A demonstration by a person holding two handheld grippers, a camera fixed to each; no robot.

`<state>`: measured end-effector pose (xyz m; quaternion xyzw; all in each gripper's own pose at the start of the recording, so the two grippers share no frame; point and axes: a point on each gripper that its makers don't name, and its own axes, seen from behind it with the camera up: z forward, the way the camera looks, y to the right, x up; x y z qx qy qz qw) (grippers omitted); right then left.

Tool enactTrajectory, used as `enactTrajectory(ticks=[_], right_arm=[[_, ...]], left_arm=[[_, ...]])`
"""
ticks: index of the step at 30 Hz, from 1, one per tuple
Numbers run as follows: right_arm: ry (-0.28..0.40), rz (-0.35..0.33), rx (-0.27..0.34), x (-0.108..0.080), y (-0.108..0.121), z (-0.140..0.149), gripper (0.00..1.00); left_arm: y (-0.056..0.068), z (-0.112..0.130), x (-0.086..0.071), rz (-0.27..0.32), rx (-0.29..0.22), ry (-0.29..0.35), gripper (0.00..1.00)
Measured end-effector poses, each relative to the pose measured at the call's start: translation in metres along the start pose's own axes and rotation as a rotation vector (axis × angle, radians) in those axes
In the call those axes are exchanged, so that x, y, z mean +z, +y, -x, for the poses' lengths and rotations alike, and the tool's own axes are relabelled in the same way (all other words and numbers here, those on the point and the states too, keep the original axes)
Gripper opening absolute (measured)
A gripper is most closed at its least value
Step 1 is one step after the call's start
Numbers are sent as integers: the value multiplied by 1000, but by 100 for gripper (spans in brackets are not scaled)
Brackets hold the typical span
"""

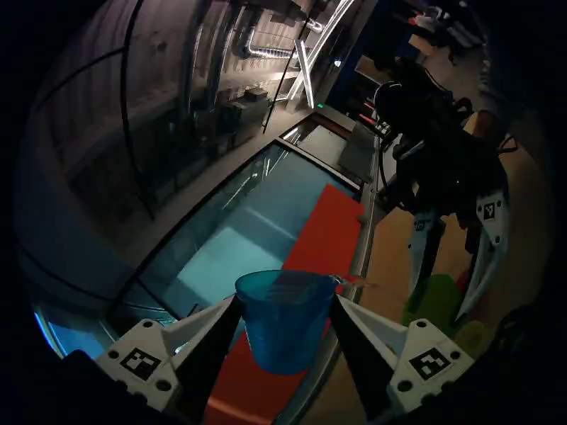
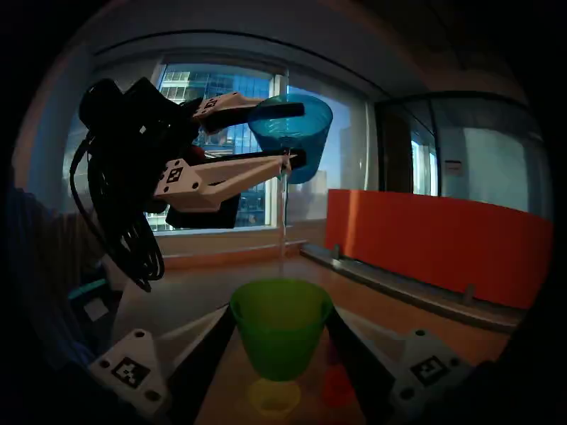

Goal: Pour water

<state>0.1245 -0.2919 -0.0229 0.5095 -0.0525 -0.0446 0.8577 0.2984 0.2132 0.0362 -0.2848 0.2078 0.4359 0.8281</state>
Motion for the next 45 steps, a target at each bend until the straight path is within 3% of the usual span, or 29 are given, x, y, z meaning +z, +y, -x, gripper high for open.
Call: enactTrajectory(ticks=[9,45], right_arm=[[0,3,-1,-1,2,0,92],[11,15,-8,-5,6,-8,91]], left_arm=[[-6,-2,1,-13,41,5,85],[-11,-17,3,-28,198,19,85]])
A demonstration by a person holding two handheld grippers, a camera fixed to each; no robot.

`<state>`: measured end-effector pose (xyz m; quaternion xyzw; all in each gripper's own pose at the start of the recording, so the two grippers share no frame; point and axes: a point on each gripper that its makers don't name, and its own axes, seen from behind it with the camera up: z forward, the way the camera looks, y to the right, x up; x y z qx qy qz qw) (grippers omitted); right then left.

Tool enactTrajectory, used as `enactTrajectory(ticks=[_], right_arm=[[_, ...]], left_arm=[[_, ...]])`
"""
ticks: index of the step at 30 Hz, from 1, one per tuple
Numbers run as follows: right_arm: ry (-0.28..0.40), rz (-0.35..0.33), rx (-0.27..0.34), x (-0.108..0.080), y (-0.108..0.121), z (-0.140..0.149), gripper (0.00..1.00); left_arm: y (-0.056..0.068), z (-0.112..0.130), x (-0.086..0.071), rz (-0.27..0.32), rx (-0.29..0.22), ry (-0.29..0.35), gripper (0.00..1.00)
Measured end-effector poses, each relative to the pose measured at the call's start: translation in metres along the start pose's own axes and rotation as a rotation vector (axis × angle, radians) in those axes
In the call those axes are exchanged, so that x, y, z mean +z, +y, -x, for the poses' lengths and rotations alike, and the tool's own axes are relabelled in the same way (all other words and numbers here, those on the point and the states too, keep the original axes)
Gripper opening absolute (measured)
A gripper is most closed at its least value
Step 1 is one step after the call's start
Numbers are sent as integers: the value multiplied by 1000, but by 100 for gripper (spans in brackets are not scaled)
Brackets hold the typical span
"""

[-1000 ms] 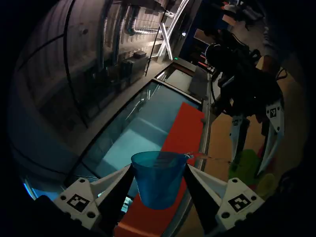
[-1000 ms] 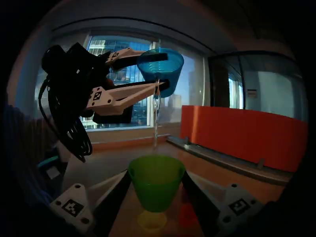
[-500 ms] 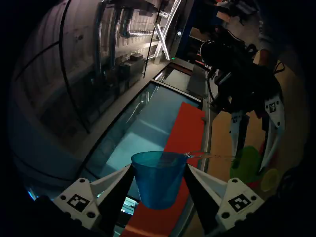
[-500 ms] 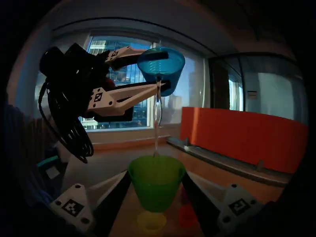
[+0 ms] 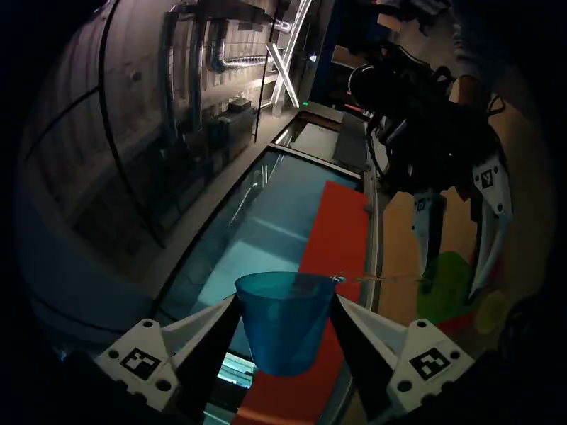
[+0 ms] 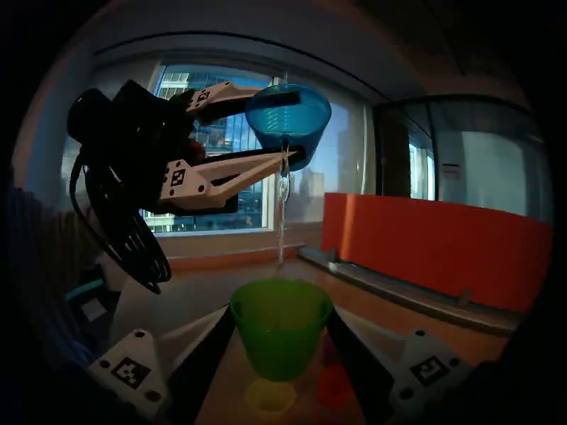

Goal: Pour water

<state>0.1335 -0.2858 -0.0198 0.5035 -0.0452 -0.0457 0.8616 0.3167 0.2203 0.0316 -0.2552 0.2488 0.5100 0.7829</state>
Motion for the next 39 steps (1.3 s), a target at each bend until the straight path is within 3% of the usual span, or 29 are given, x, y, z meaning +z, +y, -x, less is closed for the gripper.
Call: enactTrajectory(ticks=[6,23,39], right_arm=[[5,-2,0,0,-1,-2,91],[5,0,-5,1,0,-2,91],[7,4,-2,1,0,0,91]], left_arm=[[1,-1,0,-2,38,-1,85],[-10,-9,0,-13,87,11,85],[-4,-16,1,-9,137,20,85]])
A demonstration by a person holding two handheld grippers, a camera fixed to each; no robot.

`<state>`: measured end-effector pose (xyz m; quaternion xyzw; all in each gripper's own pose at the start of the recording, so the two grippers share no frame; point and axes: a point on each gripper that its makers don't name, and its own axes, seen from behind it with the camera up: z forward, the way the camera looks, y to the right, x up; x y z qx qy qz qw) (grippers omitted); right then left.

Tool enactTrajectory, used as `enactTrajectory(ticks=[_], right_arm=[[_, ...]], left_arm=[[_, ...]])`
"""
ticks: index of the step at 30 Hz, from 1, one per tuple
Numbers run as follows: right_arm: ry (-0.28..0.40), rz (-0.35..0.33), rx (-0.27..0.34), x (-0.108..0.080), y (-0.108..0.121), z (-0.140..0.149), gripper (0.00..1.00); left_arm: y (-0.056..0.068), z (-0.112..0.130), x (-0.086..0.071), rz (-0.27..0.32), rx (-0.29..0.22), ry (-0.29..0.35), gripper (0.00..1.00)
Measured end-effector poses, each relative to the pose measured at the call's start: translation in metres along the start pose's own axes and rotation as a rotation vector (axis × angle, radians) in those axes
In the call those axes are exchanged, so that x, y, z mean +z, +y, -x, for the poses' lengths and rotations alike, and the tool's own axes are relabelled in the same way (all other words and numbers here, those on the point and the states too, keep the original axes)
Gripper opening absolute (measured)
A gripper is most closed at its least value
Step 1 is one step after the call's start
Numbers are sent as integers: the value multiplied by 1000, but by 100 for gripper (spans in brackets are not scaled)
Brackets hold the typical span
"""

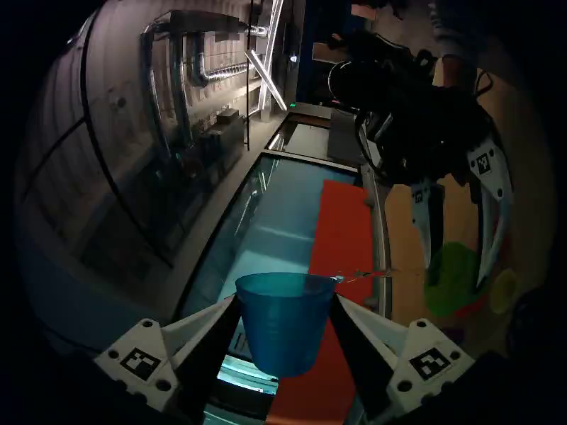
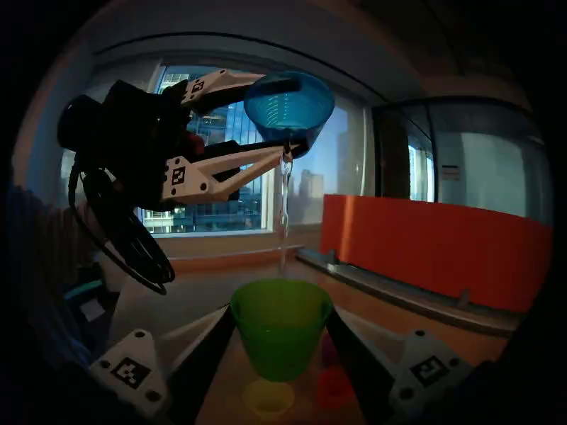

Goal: Pour water

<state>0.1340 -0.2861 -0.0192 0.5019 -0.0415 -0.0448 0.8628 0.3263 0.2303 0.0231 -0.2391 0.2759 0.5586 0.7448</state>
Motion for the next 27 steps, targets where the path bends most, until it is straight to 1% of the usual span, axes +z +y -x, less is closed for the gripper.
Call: enactTrajectory(ticks=[15,27], right_arm=[[3,2,-1,0,1,0,91],[5,9,-1,-3,3,-3,91]], left_arm=[[-10,-8,3,-10,77,10,85],[-9,-8,6,-15,146,11,85]])
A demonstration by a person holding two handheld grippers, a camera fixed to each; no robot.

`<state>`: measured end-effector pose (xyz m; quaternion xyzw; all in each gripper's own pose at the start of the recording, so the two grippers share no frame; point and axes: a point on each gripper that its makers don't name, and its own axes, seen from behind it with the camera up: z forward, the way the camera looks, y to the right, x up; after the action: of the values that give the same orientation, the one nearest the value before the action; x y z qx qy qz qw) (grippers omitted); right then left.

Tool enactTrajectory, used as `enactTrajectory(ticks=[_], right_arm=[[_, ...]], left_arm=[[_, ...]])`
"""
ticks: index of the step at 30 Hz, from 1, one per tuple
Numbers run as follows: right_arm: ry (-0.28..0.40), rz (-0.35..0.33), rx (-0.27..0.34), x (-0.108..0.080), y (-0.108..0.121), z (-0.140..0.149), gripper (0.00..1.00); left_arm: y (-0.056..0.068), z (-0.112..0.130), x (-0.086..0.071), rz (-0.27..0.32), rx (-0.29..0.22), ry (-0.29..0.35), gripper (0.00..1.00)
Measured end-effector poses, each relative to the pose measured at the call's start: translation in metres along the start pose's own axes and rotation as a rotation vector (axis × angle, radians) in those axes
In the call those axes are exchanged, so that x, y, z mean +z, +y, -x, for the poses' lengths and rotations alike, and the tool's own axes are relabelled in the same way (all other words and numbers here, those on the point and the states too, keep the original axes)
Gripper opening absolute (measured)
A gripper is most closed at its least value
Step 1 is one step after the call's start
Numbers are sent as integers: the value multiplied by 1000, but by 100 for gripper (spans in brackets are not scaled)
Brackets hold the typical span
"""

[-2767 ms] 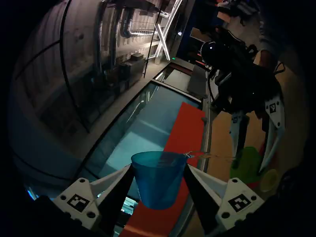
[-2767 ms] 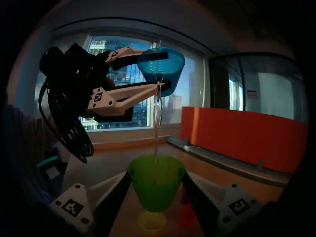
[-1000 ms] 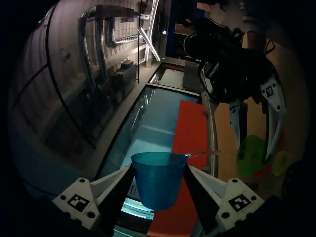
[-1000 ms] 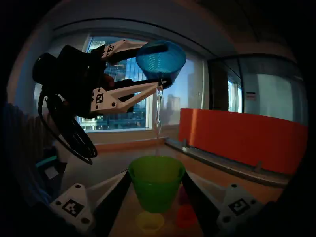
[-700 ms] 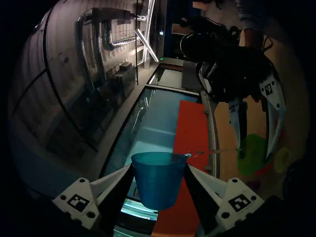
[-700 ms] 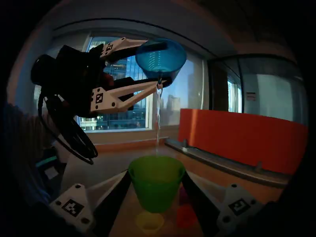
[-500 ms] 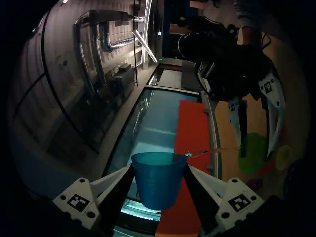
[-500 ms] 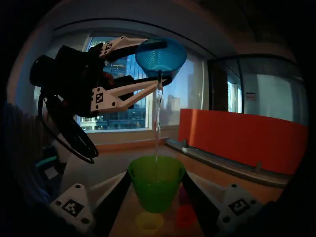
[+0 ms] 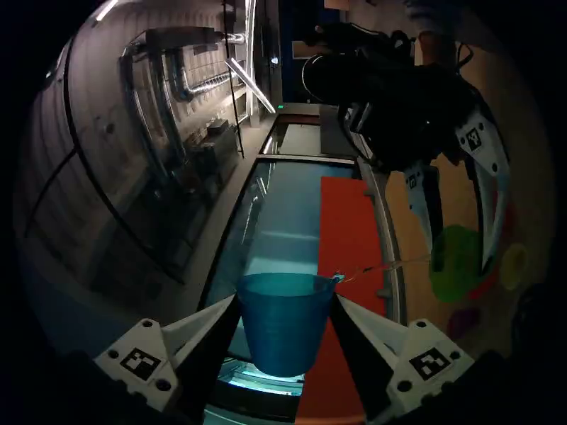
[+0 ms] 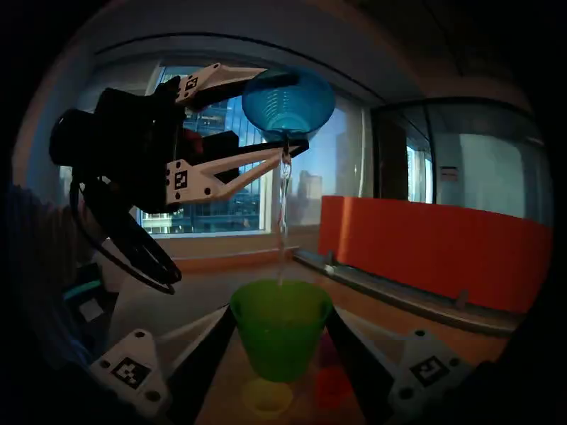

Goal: Pour water

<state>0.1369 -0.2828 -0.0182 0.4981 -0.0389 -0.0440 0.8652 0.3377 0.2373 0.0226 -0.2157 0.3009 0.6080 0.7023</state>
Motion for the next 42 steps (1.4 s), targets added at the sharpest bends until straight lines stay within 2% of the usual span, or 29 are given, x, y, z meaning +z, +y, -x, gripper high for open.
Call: enactTrajectory(ticks=[26,42], right_arm=[[2,8,5,0,4,1,91],[5,13,7,-1,5,1,91]], left_arm=[[2,-8,-2,-6,127,9,85],[2,-7,0,-5,93,11,85]])
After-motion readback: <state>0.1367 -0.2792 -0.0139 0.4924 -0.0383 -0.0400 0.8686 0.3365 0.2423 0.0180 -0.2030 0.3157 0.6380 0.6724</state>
